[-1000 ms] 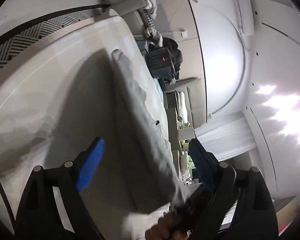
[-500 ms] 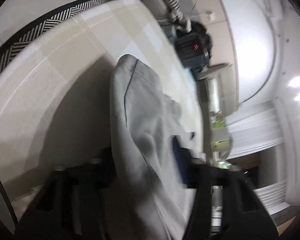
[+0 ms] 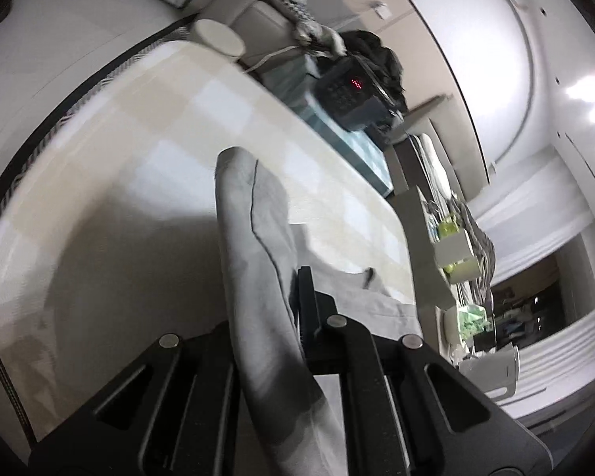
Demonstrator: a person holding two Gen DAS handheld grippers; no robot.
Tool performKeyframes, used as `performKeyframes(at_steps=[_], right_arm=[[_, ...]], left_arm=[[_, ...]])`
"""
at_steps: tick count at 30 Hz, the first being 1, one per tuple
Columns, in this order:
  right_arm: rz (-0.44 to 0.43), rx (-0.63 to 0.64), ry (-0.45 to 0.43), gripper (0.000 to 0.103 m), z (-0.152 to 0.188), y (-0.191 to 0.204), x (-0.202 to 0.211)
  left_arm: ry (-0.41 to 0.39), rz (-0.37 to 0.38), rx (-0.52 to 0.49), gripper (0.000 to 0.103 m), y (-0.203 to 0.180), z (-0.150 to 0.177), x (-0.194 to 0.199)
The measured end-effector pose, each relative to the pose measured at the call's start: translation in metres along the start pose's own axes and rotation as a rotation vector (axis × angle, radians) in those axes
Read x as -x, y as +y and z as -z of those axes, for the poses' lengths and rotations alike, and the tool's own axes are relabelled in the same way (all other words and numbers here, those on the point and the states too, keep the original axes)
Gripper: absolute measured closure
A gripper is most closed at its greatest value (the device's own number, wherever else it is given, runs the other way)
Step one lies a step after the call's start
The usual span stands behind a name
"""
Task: Fold small clothes
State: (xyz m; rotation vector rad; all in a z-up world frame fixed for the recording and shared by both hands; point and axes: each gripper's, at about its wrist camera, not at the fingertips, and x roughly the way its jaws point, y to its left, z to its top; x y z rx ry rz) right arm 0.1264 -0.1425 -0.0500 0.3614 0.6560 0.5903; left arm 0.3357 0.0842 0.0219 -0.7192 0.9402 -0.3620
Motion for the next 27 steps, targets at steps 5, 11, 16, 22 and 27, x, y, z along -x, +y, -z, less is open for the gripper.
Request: performKeyframes(at_steps=[5, 11, 16, 22, 27], right_arm=[[-0.009, -0.100, -0.112, 0.099, -0.001, -0.027, 0.036], [0.028, -0.230, -0.269, 0.099, 0.008, -0.071, 0.094], [0.085, -0.345, -0.312, 0.099, 0.018, -0.115, 0.135], [0.206, -0.507, -0.270, 0.072, 0.046, -0.177, 0.172], [0.255, -0.580, -0.268, 0.056, 0.065, -0.215, 0.202]], left_arm=[[0.030, 0.035, -0.119, 0.103, -0.083, -0.002, -0.025], [0.113, 0.075, -0.250, 0.103, -0.195, 0.025, -0.089], [0.222, 0.048, -0.350, 0.103, -0.278, 0.076, -0.171], [0.377, 0.044, -0.371, 0.056, -0.309, 0.137, -0.251], [0.346, 0.053, -0.408, 0.046, -0.289, 0.144, -0.223]])
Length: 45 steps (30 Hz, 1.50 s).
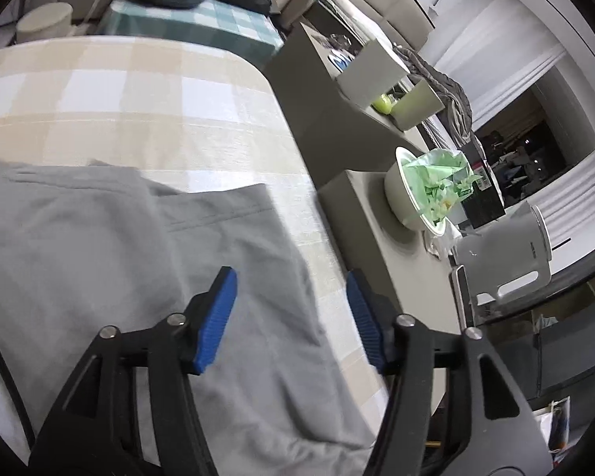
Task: Fold small clothes
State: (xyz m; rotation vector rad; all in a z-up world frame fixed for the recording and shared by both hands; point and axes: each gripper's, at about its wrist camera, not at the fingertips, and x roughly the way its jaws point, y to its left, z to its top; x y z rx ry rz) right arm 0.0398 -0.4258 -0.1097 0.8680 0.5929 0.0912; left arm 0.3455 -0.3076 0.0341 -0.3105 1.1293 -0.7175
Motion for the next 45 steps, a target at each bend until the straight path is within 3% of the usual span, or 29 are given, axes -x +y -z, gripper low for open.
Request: performKeyframes(at_steps=[6, 11, 13, 15, 19, 21, 24, 27, 29, 31, 37, 41, 42, 44, 45], right_arm=[[0.055, 0.004, 0.016, 0.059, -0.013, -0.015, 0.000], [0.103, 0.086, 0.059, 0.093, -0.012, 0.001, -0.011], [0.073, 0.111, 0.018, 0.094, -0.015, 0.010, 0.001], [0.097, 0.158, -0.025, 0.094, -0.017, 0.018, 0.013], [0.198, 0.141, 0.079, 0.093, -0.012, 0.001, 0.005], [0.193, 0.090, 0.112, 0.092, -0.011, -0.012, 0.004], [0.187, 0.092, 0.088, 0.084, -0.012, -0.017, 0.015], [0.200, 0.110, 0.063, 0.081, -0.016, -0.018, 0.031], [0.258, 0.107, 0.035, 0.073, -0.023, -0.024, 0.036], [0.290, 0.091, 0.022, 0.072, -0.032, -0.034, 0.040], [0.166, 0.108, 0.068, 0.072, -0.025, -0.025, 0.051], [0.173, 0.078, 0.106, 0.072, -0.018, -0.029, 0.037], [0.168, 0.058, 0.109, 0.073, -0.017, -0.032, 0.033], [0.179, 0.077, 0.104, 0.096, -0.019, -0.027, 0.027], [0.176, 0.091, 0.097, 0.099, -0.019, -0.024, 0.029]], left_arm=[[-0.085, -0.073, 0.034, 0.042, 0.061, 0.043, 0.073], [-0.094, -0.134, 0.082, 0.042, 0.107, 0.086, 0.110], [-0.098, -0.154, 0.090, 0.042, 0.118, 0.104, 0.119], [-0.093, -0.163, 0.081, 0.042, 0.125, 0.118, 0.128], [-0.080, -0.204, 0.043, 0.042, 0.136, 0.151, 0.138], [-0.051, -0.207, 0.049, 0.042, 0.141, 0.165, 0.136], [-0.002, -0.200, 0.050, 0.042, 0.144, 0.185, 0.127], [-0.032, -0.211, 0.026, 0.039, 0.145, 0.200, 0.130], [-0.033, -0.197, 0.038, 0.039, 0.145, 0.205, 0.134], [-0.031, -0.180, 0.043, 0.039, 0.141, 0.208, 0.134], [-0.030, -0.176, 0.038, 0.039, 0.131, 0.210, 0.131], [-0.038, -0.166, 0.044, 0.039, 0.131, 0.211, 0.133], [-0.036, -0.166, 0.045, 0.039, 0.131, 0.211, 0.133], [-0.032, -0.165, 0.044, 0.039, 0.131, 0.211, 0.133], [-0.031, -0.161, 0.045, 0.039, 0.132, 0.210, 0.133]])
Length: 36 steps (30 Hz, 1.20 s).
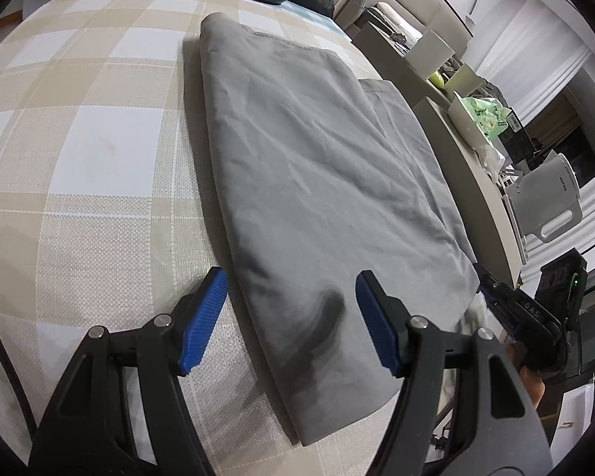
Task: Fold small clothes
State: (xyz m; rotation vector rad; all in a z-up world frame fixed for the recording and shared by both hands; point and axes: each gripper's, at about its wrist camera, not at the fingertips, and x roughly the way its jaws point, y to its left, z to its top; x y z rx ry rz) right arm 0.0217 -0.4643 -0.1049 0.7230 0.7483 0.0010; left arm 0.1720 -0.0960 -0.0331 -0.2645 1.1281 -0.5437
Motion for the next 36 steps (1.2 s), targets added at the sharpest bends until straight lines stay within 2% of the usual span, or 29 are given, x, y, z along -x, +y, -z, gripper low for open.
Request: performKeyframes(at_steps=[4, 7, 8, 10, 12, 15, 17, 18, 20, 21, 22, 24, 25, 26, 27, 29, 33, 36], right_arm=[[-0.029, -0.003, -0.048, 0.100, -0.003, 0.005, 0.021], [0.044, 0.029, -0.061, 0.100, -0.003, 0.009, 0.029], [0.075, 0.036, -0.054, 0.100, -0.003, 0.007, 0.026], [0.132, 0.034, 0.019, 0.099, -0.003, -0.001, 0.012], [0.100, 0.010, 0.026, 0.096, -0.003, -0.008, 0.011], [0.078, 0.025, -0.019, 0.079, -0.007, -0.009, 0.018], [0.050, 0.054, -0.043, 0.056, -0.013, -0.007, 0.018], [0.050, 0.064, -0.044, 0.053, -0.015, -0.006, 0.017], [0.041, 0.093, -0.032, 0.052, -0.021, -0.005, 0.006], [0.040, 0.095, -0.023, 0.052, -0.023, -0.005, 0.002], [0.032, 0.092, -0.014, 0.052, -0.025, -0.006, -0.005], [0.013, 0.093, 0.015, 0.053, -0.027, -0.007, -0.021], [0.010, 0.099, 0.009, 0.065, -0.026, -0.005, -0.024], [0.016, 0.108, 0.015, 0.073, -0.025, -0.003, -0.028], [0.020, 0.124, 0.013, 0.073, -0.023, 0.001, -0.029], [0.008, 0.120, 0.035, 0.082, -0.020, 0.005, -0.033], [-0.040, 0.121, 0.079, 0.083, -0.003, 0.021, -0.037], [-0.014, 0.146, 0.081, 0.082, 0.004, 0.027, -0.034]], left_arm=[[0.003, -0.001, 0.003, 0.039, 0.001, 0.000, 0.001], [0.000, -0.005, -0.004, 0.039, 0.001, 0.001, 0.001], [-0.002, -0.005, -0.004, 0.039, 0.001, 0.001, 0.001], [0.000, -0.007, -0.003, 0.038, 0.000, 0.000, 0.000], [0.003, -0.002, 0.000, 0.038, 0.000, -0.001, 0.000], [-0.013, 0.036, 0.040, 0.038, 0.007, -0.005, -0.001], [-0.025, 0.070, 0.076, 0.038, 0.012, -0.010, -0.004], [-0.035, 0.092, 0.102, 0.038, 0.016, -0.013, -0.006], [-0.048, 0.130, 0.135, 0.039, 0.020, -0.019, -0.011], [-0.062, 0.145, 0.155, 0.045, 0.022, -0.023, -0.014], [-0.067, 0.146, 0.170, 0.053, 0.024, -0.026, -0.018], [-0.068, 0.116, 0.194, 0.085, 0.027, -0.031, -0.024], [-0.056, 0.124, 0.203, 0.090, 0.030, -0.033, -0.028], [-0.050, 0.140, 0.217, 0.092, 0.034, -0.035, -0.032], [-0.056, 0.160, 0.238, 0.093, 0.038, -0.036, -0.033], [-0.063, 0.150, 0.234, 0.093, 0.041, -0.039, -0.032], [-0.087, 0.078, 0.207, 0.093, 0.048, -0.052, -0.026], [-0.062, 0.049, 0.192, 0.092, 0.053, -0.054, -0.021]])
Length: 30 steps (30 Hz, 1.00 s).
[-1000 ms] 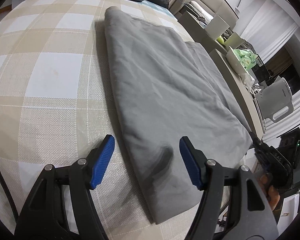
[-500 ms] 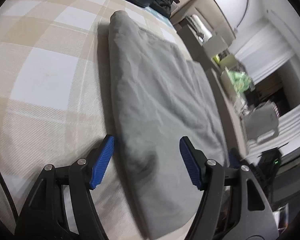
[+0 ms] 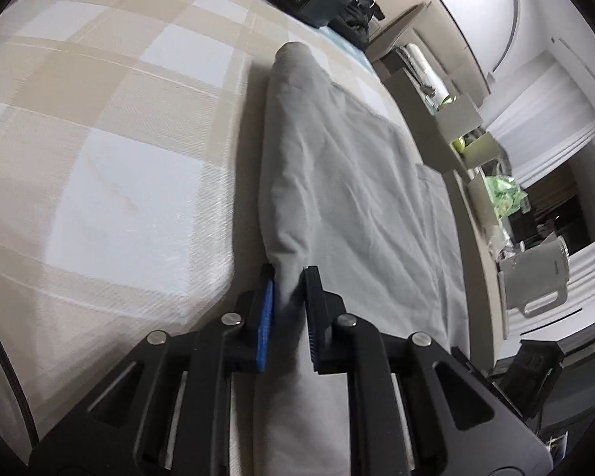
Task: Fold small clothes
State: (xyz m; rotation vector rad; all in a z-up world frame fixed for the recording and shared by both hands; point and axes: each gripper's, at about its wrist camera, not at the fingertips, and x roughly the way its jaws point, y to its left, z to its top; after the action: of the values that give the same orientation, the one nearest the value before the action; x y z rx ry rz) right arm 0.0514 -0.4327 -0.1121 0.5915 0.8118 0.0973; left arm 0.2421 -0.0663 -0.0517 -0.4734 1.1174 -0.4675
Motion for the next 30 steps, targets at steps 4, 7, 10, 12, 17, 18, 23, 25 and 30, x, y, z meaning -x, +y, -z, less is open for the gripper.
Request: performKeyframes(at_steps=[4, 7, 10, 12, 17, 18, 23, 25, 30], right_arm=[[0.026, -0.093, -0.023, 0.080, 0.004, -0.019, 0.021], [0.057, -0.104, -0.049, 0.080, 0.010, -0.025, 0.042], [0.031, -0.096, -0.057, 0.079, 0.016, -0.022, 0.060], [0.008, -0.094, -0.044, 0.077, 0.018, -0.021, 0.063], [-0.073, -0.119, 0.026, 0.076, 0.026, -0.018, 0.051], [-0.081, -0.120, 0.035, 0.076, 0.027, -0.017, 0.047], [-0.037, -0.106, 0.042, 0.075, 0.025, -0.012, 0.030], [-0.015, -0.060, 0.017, 0.085, 0.023, -0.003, 0.031], [-0.021, 0.007, -0.045, 0.099, 0.018, 0.014, 0.049]], left_arm=[[-0.005, -0.083, -0.114, 0.087, -0.010, 0.016, 0.019], [0.002, -0.111, -0.202, 0.075, -0.021, 0.035, 0.031], [0.012, -0.104, -0.283, 0.067, -0.033, 0.054, 0.040], [0.013, -0.103, -0.334, 0.058, -0.042, 0.066, 0.041], [0.017, -0.114, -0.329, 0.057, -0.040, 0.078, 0.035], [0.011, -0.116, -0.332, 0.057, -0.039, 0.079, 0.035], [0.012, -0.122, -0.332, 0.054, -0.034, 0.084, 0.035], [0.006, -0.125, -0.347, 0.054, -0.034, 0.085, 0.035], [0.007, -0.125, -0.344, 0.054, -0.033, 0.086, 0.037]])
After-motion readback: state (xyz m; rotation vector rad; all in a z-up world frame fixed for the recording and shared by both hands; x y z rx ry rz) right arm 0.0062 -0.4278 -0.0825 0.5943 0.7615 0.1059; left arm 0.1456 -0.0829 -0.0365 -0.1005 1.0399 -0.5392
